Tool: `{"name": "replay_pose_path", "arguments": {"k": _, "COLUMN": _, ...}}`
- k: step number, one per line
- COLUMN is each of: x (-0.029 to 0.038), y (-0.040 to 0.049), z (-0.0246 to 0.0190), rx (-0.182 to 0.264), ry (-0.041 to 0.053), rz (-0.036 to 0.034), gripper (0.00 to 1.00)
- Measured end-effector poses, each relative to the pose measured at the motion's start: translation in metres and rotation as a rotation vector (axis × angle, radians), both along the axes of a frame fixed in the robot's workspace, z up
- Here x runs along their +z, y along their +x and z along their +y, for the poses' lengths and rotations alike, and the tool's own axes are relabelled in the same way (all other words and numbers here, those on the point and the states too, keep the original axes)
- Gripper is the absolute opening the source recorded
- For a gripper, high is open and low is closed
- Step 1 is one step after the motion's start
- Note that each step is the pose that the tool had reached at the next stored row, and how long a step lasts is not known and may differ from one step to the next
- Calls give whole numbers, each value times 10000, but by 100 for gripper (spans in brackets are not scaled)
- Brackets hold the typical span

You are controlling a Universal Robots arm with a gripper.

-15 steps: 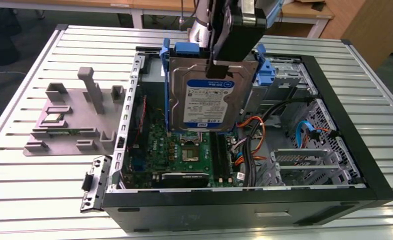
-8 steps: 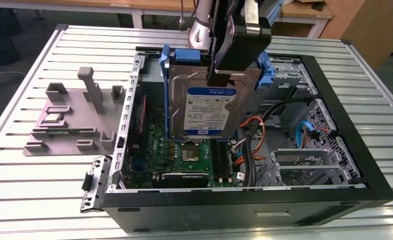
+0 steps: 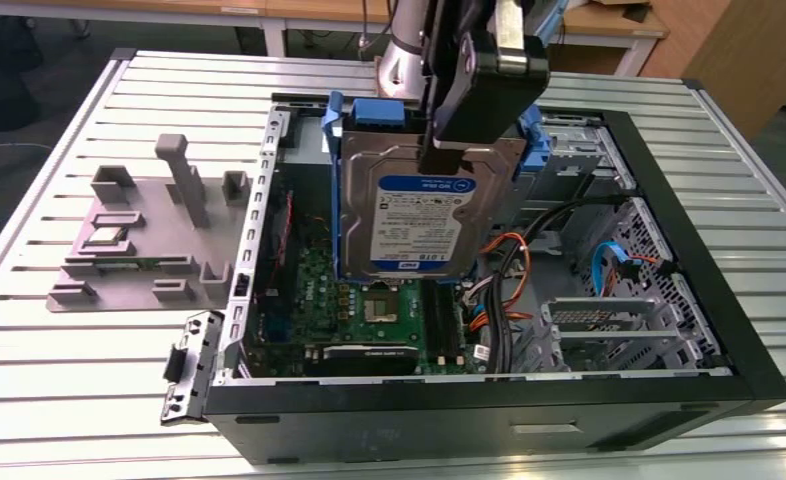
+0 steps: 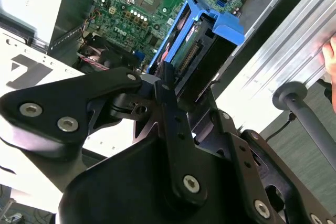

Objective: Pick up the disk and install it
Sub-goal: 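Pick up the disk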

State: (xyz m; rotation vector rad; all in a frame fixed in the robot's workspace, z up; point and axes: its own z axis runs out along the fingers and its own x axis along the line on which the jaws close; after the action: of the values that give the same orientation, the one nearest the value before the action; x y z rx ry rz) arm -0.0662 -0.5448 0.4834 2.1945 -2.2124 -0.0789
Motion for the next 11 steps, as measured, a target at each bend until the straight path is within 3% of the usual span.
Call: {"name": "replay_pose_path", "arguments": {"k": 11, "x": 0, "y": 17, "z": 0, "rx": -1, "ry": 0, "rz": 0, "gripper": 35}}
